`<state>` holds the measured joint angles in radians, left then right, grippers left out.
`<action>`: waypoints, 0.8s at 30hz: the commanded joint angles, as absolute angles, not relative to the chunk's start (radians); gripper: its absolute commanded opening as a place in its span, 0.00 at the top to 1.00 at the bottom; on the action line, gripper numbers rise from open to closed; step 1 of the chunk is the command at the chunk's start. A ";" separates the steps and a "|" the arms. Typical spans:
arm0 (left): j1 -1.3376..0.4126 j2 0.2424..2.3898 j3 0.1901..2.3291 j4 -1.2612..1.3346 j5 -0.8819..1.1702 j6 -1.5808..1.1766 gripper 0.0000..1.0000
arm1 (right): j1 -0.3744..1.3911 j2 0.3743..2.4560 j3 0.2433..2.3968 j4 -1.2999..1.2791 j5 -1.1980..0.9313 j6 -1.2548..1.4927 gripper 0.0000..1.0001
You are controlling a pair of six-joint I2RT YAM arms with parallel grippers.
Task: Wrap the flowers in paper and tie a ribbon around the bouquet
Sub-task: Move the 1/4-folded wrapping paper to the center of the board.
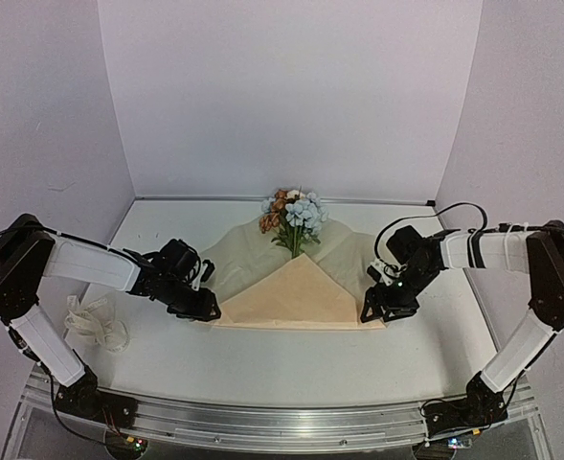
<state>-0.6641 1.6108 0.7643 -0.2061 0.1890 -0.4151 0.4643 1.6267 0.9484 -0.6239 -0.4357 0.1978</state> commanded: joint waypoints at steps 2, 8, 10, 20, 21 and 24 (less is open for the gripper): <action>-0.660 1.595 0.764 -0.211 0.197 -0.411 0.54 | 0.459 1.650 1.004 -0.650 -0.424 0.169 0.28; -0.660 1.616 0.766 -0.208 0.213 -0.425 0.58 | 0.459 1.692 1.018 -0.658 -0.450 0.172 0.29; -0.660 1.619 0.765 -0.209 0.216 -0.430 0.60 | 0.459 1.697 1.012 -0.658 -0.449 0.172 0.29; -0.660 1.630 0.756 -0.200 0.248 -0.458 0.71 | 0.457 1.718 1.005 -0.660 -0.451 0.176 0.35; -0.660 1.629 0.753 -0.199 0.250 -0.460 0.71 | 0.457 1.721 1.006 -0.660 -0.452 0.179 0.37; -0.660 1.627 0.748 -0.199 0.252 -0.468 0.75 | 0.457 1.730 1.010 -0.665 -0.458 0.188 0.45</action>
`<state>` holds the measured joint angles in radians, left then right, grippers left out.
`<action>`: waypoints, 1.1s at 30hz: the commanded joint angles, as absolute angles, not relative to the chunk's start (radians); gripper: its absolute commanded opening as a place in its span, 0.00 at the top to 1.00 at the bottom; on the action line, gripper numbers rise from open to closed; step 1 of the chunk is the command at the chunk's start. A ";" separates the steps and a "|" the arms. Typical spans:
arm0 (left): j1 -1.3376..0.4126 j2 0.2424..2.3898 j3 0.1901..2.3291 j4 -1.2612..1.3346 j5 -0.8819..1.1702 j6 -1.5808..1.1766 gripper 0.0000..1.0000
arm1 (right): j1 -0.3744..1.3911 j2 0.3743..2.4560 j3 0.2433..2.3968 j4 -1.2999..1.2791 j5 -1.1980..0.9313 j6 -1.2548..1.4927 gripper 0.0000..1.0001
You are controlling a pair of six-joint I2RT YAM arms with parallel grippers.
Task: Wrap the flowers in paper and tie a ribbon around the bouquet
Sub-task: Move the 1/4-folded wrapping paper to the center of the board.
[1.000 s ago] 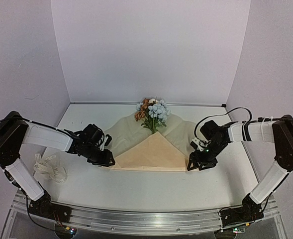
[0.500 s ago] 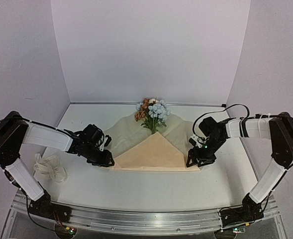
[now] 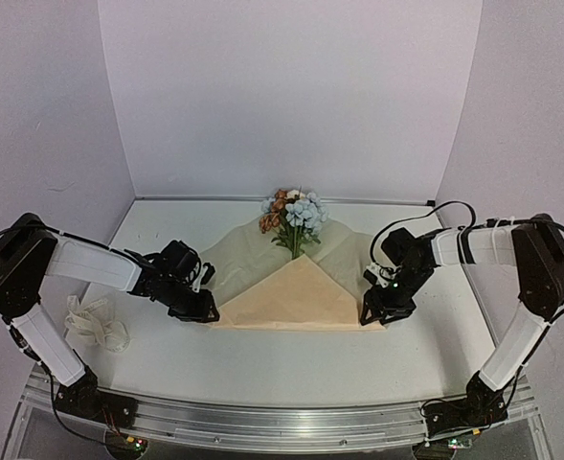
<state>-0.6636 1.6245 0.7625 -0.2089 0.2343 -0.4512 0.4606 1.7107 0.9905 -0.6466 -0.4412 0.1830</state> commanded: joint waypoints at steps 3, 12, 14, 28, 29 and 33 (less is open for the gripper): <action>-0.660 1.626 0.744 -0.203 0.255 -0.482 0.81 | 0.458 1.738 1.012 -0.674 -0.464 0.202 0.59; -0.660 1.586 0.738 -0.287 0.253 -0.545 0.92 | 0.458 1.734 0.981 -0.703 -0.497 0.252 0.82; -0.661 1.568 0.728 -0.307 0.259 -0.565 0.92 | 0.458 1.723 0.964 -0.705 -0.501 0.263 0.84; -0.739 1.386 0.636 -0.427 0.245 -0.676 0.88 | 0.514 1.581 0.812 -0.742 -0.457 0.337 0.85; -0.741 1.379 0.636 -0.436 0.234 -0.681 0.87 | 0.518 1.566 0.805 -0.742 -0.442 0.351 0.84; -0.746 1.313 0.671 -0.485 0.127 -0.698 0.68 | 0.520 1.481 0.767 -0.731 -0.385 0.447 0.68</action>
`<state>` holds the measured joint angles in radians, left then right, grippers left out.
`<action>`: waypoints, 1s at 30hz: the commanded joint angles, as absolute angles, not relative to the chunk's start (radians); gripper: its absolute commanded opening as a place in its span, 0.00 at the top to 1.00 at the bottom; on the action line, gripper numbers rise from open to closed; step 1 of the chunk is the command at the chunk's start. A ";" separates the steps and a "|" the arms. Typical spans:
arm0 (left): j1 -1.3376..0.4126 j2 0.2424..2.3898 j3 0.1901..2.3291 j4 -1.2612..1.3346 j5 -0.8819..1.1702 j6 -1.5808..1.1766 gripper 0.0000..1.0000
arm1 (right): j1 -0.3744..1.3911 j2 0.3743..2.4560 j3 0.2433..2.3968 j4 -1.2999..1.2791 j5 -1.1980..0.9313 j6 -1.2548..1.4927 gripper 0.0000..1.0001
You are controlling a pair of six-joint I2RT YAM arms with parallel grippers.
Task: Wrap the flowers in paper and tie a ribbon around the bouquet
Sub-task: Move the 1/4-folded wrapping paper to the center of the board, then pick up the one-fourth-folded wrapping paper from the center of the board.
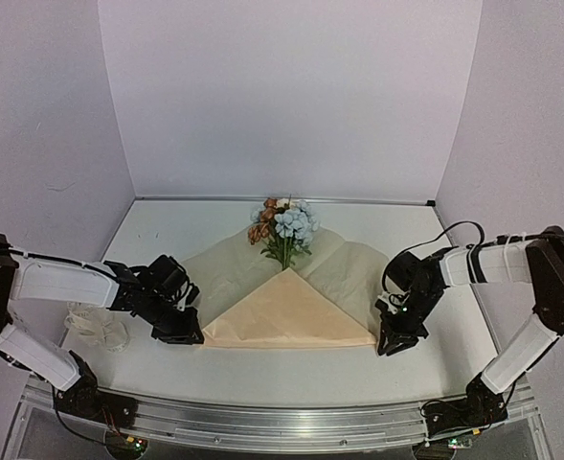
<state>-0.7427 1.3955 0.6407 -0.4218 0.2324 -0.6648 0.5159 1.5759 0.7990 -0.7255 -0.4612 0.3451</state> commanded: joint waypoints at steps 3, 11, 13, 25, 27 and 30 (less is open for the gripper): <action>-0.745 1.278 0.725 -0.511 0.060 -0.678 0.57 | 0.523 1.419 0.724 -0.683 -0.369 0.550 0.58; -0.813 1.277 0.896 -0.522 0.047 -0.507 0.56 | 0.654 1.285 0.583 -0.526 -0.169 0.794 0.52; -0.870 1.313 0.926 -0.490 0.084 -0.468 0.58 | 0.674 1.262 0.530 -0.458 -0.113 0.858 0.51; -1.073 1.768 1.166 -0.268 0.274 -0.260 0.73 | 0.735 1.259 0.375 -0.167 0.058 1.058 0.49; -1.078 1.808 1.188 -0.242 0.296 -0.246 0.73 | 0.742 1.241 0.361 -0.169 0.077 1.064 0.50; -1.083 1.861 1.225 -0.225 0.319 -0.221 0.73 | 0.749 1.215 0.347 -0.189 0.102 1.079 0.50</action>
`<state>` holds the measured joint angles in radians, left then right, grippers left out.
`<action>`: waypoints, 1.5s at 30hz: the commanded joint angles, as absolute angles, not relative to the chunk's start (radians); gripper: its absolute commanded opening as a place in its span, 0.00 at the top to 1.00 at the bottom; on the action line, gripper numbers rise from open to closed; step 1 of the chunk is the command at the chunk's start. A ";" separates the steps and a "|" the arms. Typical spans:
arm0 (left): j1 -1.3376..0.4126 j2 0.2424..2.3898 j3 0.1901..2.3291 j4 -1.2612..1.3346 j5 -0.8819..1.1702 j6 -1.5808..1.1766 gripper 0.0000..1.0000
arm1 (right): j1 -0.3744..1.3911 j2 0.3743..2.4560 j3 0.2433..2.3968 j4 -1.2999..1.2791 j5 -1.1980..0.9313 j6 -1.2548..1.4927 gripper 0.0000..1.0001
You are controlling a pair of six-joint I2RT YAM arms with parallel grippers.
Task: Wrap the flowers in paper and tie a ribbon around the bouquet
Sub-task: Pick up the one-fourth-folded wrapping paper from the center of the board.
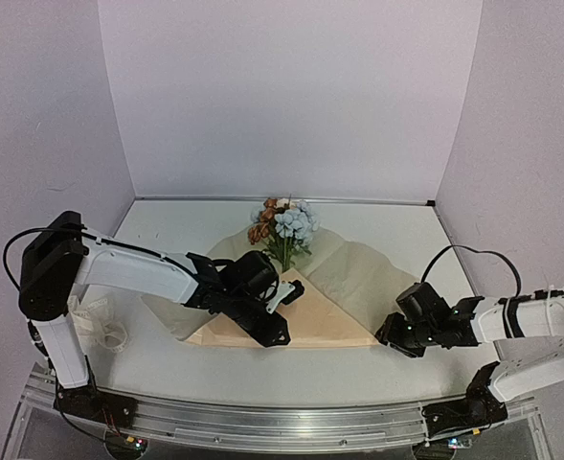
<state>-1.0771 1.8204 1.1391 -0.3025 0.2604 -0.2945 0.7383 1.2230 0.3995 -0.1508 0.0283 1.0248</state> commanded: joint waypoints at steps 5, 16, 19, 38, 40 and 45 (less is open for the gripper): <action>-1.086 1.934 1.272 -0.203 0.344 -0.192 0.74 | 0.764 1.177 0.350 -0.261 0.104 1.087 0.50; -1.086 2.028 1.292 -0.169 0.302 -0.187 0.75 | 0.804 1.155 0.378 -0.299 0.039 1.123 0.47; -1.086 2.036 1.290 -0.168 0.290 -0.189 0.75 | 0.809 1.183 0.392 -0.266 0.011 1.135 0.47; -1.086 2.053 1.267 -0.153 0.289 -0.208 0.76 | 0.830 1.253 0.376 -0.100 0.024 1.303 0.49; -1.086 2.055 1.267 -0.151 0.292 -0.209 0.76 | 0.832 1.247 0.371 -0.096 0.031 1.312 0.50; -1.086 2.057 1.267 -0.148 0.296 -0.210 0.76 | 0.832 1.244 0.359 -0.073 0.049 1.315 0.54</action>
<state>-1.0813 2.0460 1.2567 -0.1729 0.2932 -0.2090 0.8257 1.2380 0.3863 -0.0679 0.0266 1.2896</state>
